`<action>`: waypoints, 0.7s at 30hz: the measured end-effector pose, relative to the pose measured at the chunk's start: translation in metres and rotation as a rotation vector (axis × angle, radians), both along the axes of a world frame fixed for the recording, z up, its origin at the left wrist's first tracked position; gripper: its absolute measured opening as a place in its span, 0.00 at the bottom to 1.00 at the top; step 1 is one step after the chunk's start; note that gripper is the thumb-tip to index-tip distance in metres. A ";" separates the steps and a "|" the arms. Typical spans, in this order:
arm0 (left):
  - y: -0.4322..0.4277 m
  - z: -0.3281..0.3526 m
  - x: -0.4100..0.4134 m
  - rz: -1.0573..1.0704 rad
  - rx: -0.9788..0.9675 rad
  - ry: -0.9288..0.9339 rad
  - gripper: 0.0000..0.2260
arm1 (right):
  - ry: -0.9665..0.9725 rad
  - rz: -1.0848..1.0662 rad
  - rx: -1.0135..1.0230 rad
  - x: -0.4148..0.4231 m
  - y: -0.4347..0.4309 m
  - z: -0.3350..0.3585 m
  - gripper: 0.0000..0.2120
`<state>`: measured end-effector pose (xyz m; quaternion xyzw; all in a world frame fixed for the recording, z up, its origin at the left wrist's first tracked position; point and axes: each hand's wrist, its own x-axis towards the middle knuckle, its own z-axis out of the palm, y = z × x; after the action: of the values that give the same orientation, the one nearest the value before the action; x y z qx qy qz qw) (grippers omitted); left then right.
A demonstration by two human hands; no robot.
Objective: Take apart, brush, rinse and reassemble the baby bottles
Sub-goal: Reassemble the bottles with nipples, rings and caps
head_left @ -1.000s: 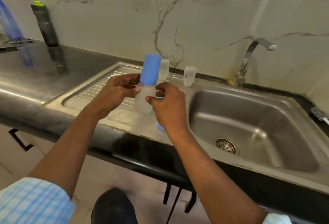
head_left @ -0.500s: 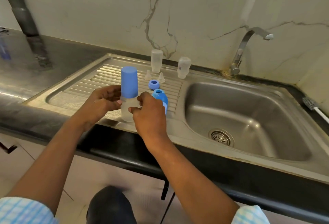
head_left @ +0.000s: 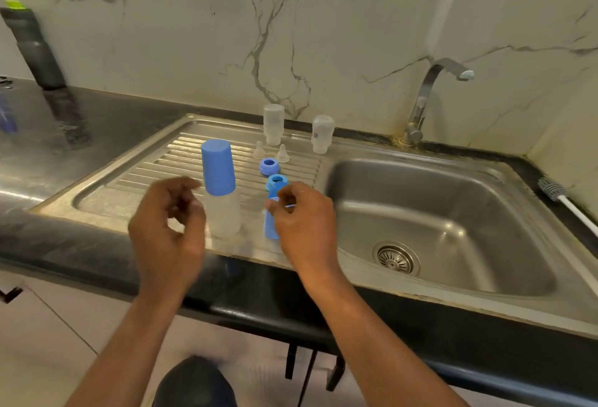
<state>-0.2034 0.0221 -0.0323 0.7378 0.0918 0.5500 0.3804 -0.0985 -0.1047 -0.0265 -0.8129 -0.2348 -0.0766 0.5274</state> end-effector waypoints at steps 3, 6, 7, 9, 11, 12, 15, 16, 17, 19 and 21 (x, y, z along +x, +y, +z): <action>-0.032 -0.005 0.009 -0.083 0.111 0.057 0.08 | 0.001 -0.061 -0.030 0.021 -0.020 -0.001 0.03; -0.055 -0.006 0.031 -0.111 0.133 0.116 0.08 | -0.008 -0.085 -0.089 0.041 -0.035 -0.004 0.03; -0.059 -0.006 0.038 -0.108 0.106 0.134 0.07 | 0.001 -0.084 -0.104 0.047 -0.039 -0.005 0.03; -0.064 -0.006 0.053 -0.094 0.048 0.172 0.08 | 0.018 -0.071 -0.131 0.060 -0.045 -0.006 0.02; -0.066 -0.003 0.064 -0.072 0.042 0.204 0.12 | 0.036 -0.044 -0.167 0.075 -0.046 -0.004 0.03; -0.067 0.000 0.069 -0.062 0.043 0.211 0.13 | 0.046 -0.027 -0.187 0.083 -0.045 -0.004 0.04; -0.064 0.014 0.085 -0.020 0.041 0.242 0.10 | 0.062 0.020 -0.250 0.108 -0.034 0.000 0.07; -0.062 0.019 0.092 -0.017 0.041 0.270 0.10 | 0.066 0.032 -0.269 0.115 -0.028 0.001 0.07; -0.060 0.024 0.101 -0.017 0.046 0.307 0.10 | 0.073 0.042 -0.286 0.120 -0.022 0.002 0.07; -0.054 0.036 0.124 0.000 0.069 0.401 0.11 | 0.076 0.056 -0.302 0.131 -0.011 0.001 0.06; -0.046 0.048 0.153 0.044 0.047 0.505 0.12 | 0.060 0.070 -0.327 0.140 0.001 -0.003 0.06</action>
<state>-0.0500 -0.0240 0.0156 0.8583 0.1870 0.3584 0.3162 0.0414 -0.1034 -0.0297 -0.8811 -0.2563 0.0054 0.3974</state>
